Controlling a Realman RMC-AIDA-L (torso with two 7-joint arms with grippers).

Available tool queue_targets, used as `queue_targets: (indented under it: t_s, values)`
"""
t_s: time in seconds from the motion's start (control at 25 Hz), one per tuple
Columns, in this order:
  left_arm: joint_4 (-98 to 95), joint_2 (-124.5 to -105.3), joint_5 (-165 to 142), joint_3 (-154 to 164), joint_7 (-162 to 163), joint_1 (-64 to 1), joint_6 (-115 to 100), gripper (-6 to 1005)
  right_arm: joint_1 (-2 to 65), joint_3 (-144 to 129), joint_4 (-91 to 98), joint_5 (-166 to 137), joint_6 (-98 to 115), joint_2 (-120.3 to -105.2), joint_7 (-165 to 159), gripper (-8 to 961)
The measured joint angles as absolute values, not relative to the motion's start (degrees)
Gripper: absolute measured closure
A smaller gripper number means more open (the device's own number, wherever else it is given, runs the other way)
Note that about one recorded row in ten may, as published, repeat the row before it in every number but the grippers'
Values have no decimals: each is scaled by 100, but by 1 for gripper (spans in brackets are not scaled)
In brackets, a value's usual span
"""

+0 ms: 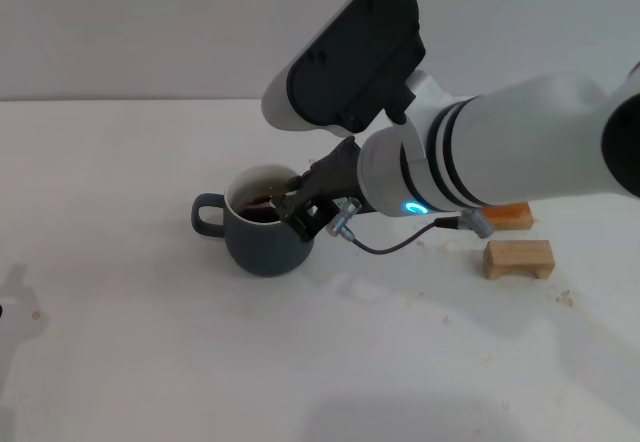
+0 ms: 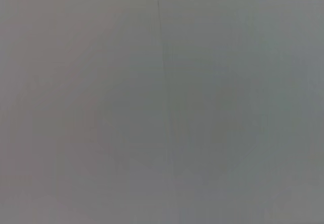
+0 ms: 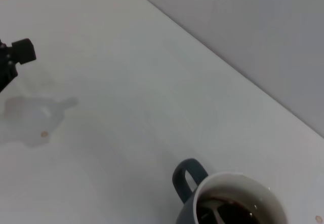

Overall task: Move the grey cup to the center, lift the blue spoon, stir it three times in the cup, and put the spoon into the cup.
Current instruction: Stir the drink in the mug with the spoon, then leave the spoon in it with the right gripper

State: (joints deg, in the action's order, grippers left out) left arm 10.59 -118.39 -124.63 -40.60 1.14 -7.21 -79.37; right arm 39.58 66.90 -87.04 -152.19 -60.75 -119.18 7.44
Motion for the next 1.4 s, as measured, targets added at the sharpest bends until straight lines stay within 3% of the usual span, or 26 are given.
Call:
queue_targets:
  t_s: [1.4]
  values:
    - [1074,-11830,-12481,-4057,114,-730,-7947,1001,3935,6648,-8624,-15077,-6111,-11918,906,761]
